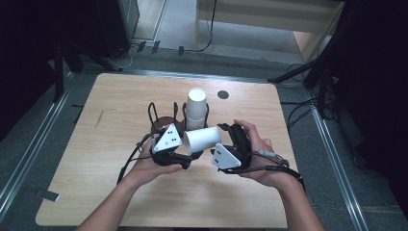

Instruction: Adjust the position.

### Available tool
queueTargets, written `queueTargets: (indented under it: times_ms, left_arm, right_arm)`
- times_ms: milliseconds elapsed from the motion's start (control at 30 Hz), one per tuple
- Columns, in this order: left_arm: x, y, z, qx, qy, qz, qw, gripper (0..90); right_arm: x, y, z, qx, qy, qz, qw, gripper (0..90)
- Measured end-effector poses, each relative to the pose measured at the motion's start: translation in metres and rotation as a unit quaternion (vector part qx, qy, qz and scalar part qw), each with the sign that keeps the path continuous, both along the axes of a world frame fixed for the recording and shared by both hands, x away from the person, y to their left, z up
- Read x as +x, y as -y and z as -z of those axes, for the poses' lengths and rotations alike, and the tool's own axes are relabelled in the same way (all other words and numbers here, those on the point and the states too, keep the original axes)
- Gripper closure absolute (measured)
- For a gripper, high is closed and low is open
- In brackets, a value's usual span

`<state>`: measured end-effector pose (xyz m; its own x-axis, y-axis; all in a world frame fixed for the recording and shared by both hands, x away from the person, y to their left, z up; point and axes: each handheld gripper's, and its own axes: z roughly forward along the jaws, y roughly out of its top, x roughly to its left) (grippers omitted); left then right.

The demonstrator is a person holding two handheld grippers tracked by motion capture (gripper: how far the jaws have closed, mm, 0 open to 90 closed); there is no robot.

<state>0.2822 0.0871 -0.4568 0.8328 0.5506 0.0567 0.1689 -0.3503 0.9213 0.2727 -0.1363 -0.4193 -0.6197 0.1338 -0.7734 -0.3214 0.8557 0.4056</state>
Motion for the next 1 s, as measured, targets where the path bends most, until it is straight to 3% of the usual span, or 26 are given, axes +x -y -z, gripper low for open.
queueTargets:
  times_ms: [400,600,867,1000]
  left_arm:
    - [-0.001,0.003,-0.002,0.022,0.002,0.016,0.9996,24.8]
    - [-0.002,0.007,-0.001,0.030,0.000,0.021,0.9993,24.8]
    - [-0.002,0.005,-0.002,0.025,-0.005,0.029,0.9993,21.3]
    - [-0.002,0.002,-0.003,0.006,-0.013,0.032,0.9994,15.3]
  right_arm:
    - [0.004,-0.002,0.007,-0.025,-0.010,-0.014,0.9996,25.7]
    - [0.002,-0.004,0.010,-0.042,-0.002,-0.021,0.9989,25.6]
    - [0.000,-0.004,0.013,-0.052,-0.007,-0.027,0.9983,31.8]
    - [0.001,-0.002,0.014,-0.037,-0.014,-0.024,0.9989,33.2]
